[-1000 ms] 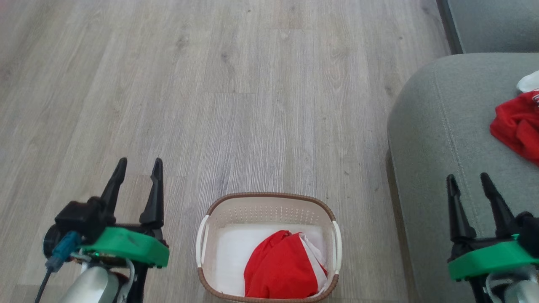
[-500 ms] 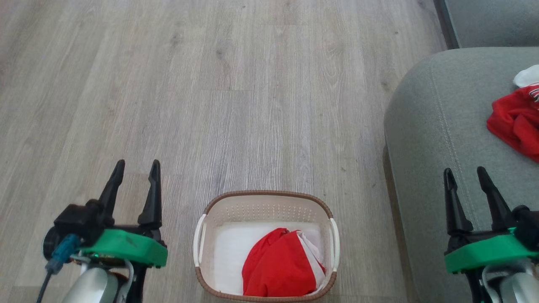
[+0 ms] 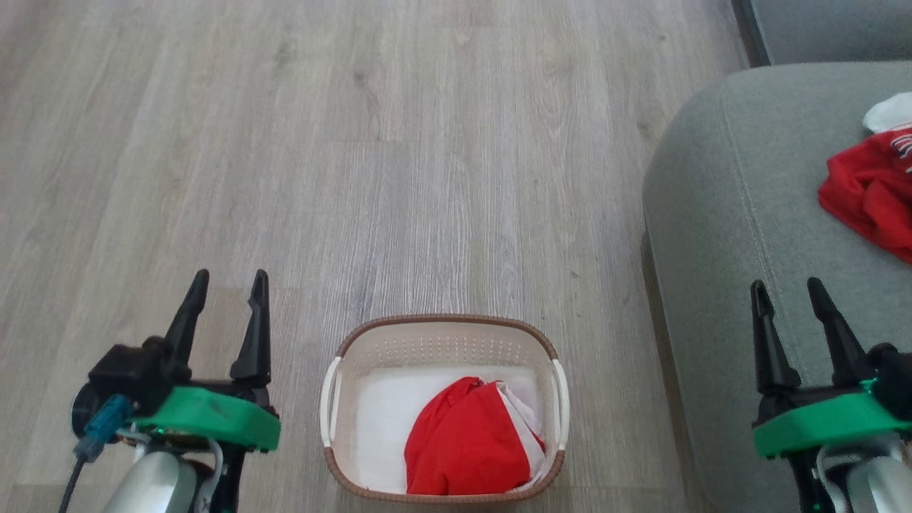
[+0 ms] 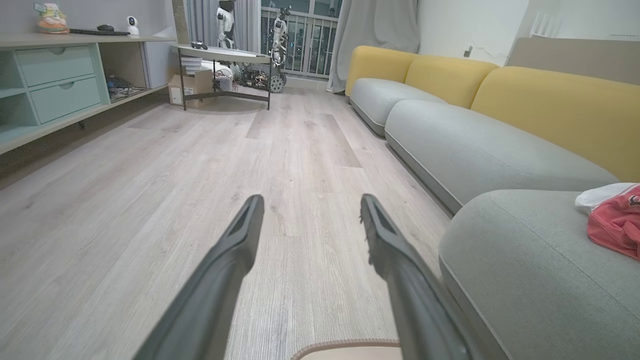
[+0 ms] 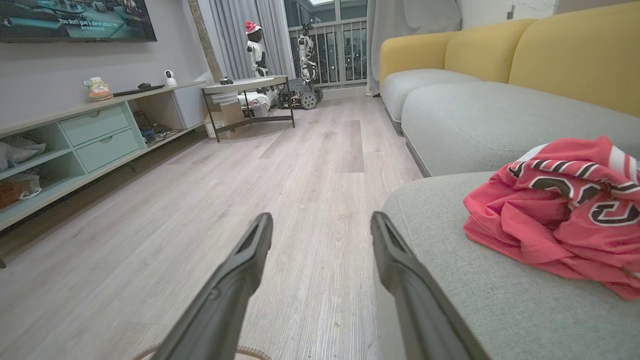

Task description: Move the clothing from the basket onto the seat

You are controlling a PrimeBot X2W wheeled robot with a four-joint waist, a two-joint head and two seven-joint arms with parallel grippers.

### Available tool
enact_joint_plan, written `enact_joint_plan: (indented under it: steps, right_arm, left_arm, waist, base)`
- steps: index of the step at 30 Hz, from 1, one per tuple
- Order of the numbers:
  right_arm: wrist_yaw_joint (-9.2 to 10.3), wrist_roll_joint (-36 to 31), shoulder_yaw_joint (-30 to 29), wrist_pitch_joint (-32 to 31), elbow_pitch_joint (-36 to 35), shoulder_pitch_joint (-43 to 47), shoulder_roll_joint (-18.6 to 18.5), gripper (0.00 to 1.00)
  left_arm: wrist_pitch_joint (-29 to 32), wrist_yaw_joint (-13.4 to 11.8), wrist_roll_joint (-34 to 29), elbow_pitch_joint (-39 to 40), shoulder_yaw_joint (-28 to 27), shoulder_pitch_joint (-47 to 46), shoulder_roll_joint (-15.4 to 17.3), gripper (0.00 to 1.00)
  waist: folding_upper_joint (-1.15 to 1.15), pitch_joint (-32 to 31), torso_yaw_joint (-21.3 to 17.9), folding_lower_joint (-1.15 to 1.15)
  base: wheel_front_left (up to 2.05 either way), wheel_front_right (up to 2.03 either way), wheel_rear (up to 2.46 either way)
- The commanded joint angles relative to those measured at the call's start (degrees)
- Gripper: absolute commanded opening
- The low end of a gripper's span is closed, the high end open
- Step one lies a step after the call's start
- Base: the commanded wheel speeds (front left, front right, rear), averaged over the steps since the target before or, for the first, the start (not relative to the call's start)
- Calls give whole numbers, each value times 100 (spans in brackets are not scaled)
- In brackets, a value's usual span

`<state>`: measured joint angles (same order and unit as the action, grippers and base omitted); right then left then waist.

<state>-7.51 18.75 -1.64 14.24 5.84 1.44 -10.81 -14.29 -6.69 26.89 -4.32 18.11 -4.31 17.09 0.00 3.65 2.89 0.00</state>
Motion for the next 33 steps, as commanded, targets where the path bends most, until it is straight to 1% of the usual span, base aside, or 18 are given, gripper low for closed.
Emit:
enact_joint_plan:
  steps: [1, 9, 18, 26, 28, 30, 33]
  right_arm:
    - [2, 23, 98, 74, -204, -310, -147, 100]
    - [2, 15, 38, 75, -311, -574, -145, 100]
    - [2, -55, 4, 75, -539, -1112, -106, 100]
    - [2, -137, 41, 75, -736, -1650, 3, 100]
    - [2, -161, 58, 75, -781, -1764, 30, 100]
    - [2, -205, 69, 75, -819, -1856, 36, 100]
    - [2, -239, 83, 75, -882, -1981, 22, 100]
  left_arm:
    - [-71, 36, -38, 119, -226, -277, 42, 100]
    - [-30, 161, -78, 15, -47, -609, -50, 100]
    - [312, 418, -61, -491, 309, -1341, -261, 100]
    - [761, 793, 102, -1588, 553, -2129, -458, 100]
    - [831, 963, 273, -1934, 554, -2286, -546, 100]
    - [1064, 1109, 447, -2372, 611, -2427, -621, 100]
    - [1400, 1254, 658, -2933, 712, -2701, -734, 100]
  waist:
    - [0, 50, -39, 0]
    - [0, 571, -286, 0]
    - [0, 1565, -614, 0]
    - [0, 2375, -885, 0]
    - [0, 2543, -947, 0]
    - [0, 2700, -993, 0]
    - [0, 2933, -1049, 0]
  base:
    - [0, 0, 0]
    - [0, 0, 0]
    - [0, 0, 0]
    - [0, 0, 0]
    - [0, 0, 0]
    - [0, 0, 0]
    - [0, 0, 0]
